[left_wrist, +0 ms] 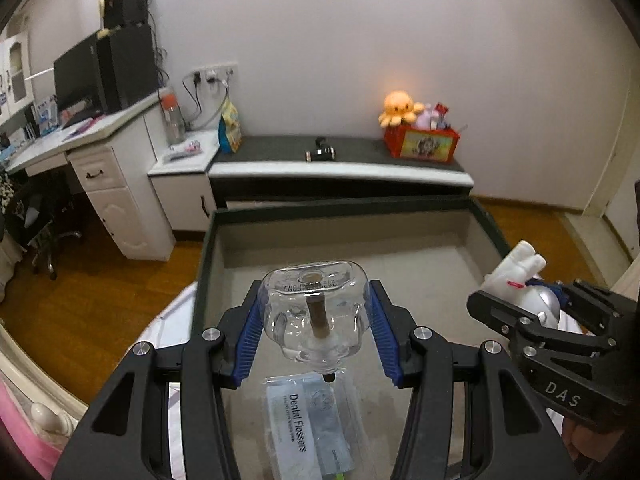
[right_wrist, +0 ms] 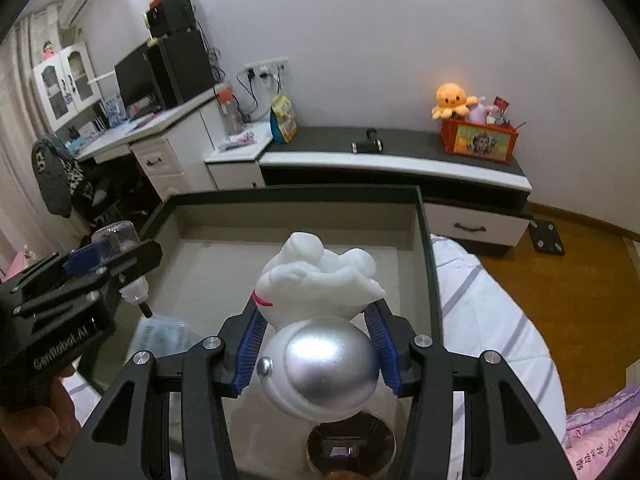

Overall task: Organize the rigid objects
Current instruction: 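Carry the glass bottle and rabbit figure into the pink box and release both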

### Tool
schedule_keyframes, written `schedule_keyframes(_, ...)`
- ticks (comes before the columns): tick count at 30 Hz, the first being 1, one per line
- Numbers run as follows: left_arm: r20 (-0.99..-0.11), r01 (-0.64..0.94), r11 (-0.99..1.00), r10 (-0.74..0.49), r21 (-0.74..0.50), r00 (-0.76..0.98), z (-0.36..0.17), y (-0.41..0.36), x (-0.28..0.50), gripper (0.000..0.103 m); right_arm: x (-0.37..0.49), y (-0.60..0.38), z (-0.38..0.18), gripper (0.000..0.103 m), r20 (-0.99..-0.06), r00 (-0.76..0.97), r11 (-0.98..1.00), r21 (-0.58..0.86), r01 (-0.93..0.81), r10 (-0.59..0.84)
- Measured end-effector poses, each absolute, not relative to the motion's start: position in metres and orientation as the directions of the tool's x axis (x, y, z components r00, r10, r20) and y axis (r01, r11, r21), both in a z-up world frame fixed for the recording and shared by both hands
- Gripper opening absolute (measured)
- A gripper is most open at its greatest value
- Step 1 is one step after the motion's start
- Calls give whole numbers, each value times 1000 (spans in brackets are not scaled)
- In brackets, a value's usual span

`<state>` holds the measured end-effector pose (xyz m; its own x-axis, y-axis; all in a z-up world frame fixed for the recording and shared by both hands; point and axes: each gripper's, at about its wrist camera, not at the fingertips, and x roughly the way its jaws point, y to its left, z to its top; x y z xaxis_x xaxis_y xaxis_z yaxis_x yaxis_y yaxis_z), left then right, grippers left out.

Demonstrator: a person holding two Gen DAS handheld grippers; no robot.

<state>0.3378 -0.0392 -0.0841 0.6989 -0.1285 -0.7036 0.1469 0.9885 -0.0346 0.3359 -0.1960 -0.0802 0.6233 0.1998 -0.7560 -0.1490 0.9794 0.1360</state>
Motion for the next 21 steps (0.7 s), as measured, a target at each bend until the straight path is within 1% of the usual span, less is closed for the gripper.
schedule_keyframes(2, -715, 144, 989, -118, -25, 689, -90, -42, 340, 53, 339, -197, -86, 51, -767, 612, 980, 135, -143, 195)
schedule_keyframes(3, -721, 139, 990, -107, -15, 684, -92, -43, 341, 56, 338, -197, -88, 51, -770, 608, 981, 135, -142, 194)
schedule_keyframes(4, -726, 133, 991, -98, -10, 681, -93, -44, 341, 68, 338, -198, -89, 52, -773, 604, 981, 136, -141, 194)
schedule_keyframes(5, -724, 123, 992, -90, -7, 684, -93, -42, 340, 79, 336, -199, -89, 55, -771, 607, 981, 138, -137, 193)
schedule_keyframes(6, -718, 119, 993, -87, -6, 690, -91, -43, 339, 82, 334, -200, -88, 64, -767, 613, 982, 136, -133, 190)
schedule_keyframes(7, -709, 119, 993, -87, -5, 699, -88, -42, 336, 85, 332, -201, -87, 71, -763, 618, 982, 137, -130, 189)
schedule_keyframes(8, -703, 117, 993, -83, 0, 706, -86, -41, 332, 89, 329, -202, -85, 82, -757, 626, 982, 143, -124, 189)
schedule_keyframes(10, -690, 107, 994, -72, 8, 720, -81, -37, 325, 95, 325, -205, -80, 83, -747, 636, 982, 153, -115, 191)
schedule_keyframes(11, -685, 101, 995, -69, 8, 725, -78, -35, 321, 98, 321, -206, -78, 86, -745, 640, 982, 155, -105, 186)
schedule_keyframes(12, -682, 99, 995, -71, 2, 728, -76, -32, 317, 99, 319, -207, -76, 95, -744, 644, 983, 155, -95, 179)
schedule_keyframes(13, -678, 99, 995, -76, -6, 731, -74, -30, 312, 101, 315, -208, -74, 97, -739, 650, 984, 155, -89, 175)
schedule_keyframes(14, -673, 98, 995, -80, -11, 735, -71, -26, 306, 103, 309, -209, -70, 103, -730, 661, 984, 157, -85, 173)
schedule_keyframes(21, -632, 85, 996, -83, -26, 770, -53, -13, 258, 103, 273, -213, -46, 103, -691, 703, 983, 172, -69, 170)
